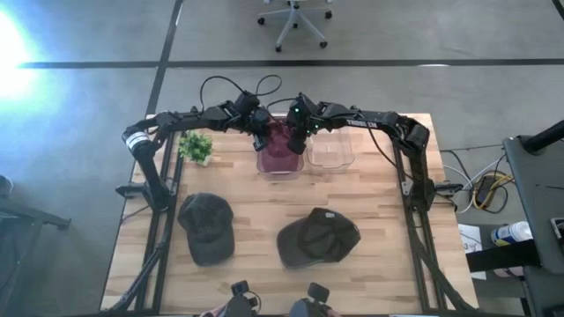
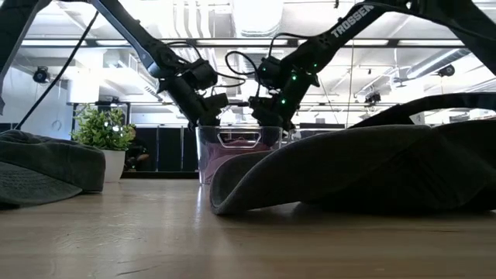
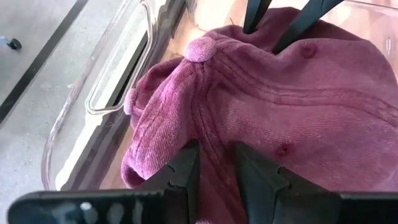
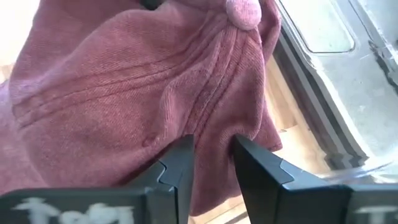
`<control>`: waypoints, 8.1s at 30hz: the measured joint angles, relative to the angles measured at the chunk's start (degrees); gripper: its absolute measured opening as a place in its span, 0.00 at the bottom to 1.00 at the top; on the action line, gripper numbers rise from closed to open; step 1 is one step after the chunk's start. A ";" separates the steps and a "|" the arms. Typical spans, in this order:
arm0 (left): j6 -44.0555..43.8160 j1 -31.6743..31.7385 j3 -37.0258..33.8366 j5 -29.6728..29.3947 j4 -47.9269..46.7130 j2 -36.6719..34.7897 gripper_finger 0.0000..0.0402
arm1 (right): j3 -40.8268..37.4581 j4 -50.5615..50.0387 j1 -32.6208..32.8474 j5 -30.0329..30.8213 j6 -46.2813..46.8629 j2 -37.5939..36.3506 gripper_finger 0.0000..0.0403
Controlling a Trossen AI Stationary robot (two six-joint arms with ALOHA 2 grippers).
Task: Pick & Place hat
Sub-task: Put the red cap into the left transparent bin, then put the right black cap into the right transparent bin
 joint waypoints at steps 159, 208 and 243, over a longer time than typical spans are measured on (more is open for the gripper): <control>-24.49 -43.23 -14.93 -14.07 2.06 -31.67 0.23 | -19.01 4.71 38.85 -19.55 49.31 -31.18 0.03; -47.32 -68.43 -5.10 -50.86 -9.27 -15.11 0.23 | -14.00 -10.11 52.83 6.27 -9.95 -25.16 0.03; -56.02 -68.70 -4.44 -31.94 0.31 9.52 0.23 | 3.95 -31.72 59.34 4.62 19.22 -8.63 0.46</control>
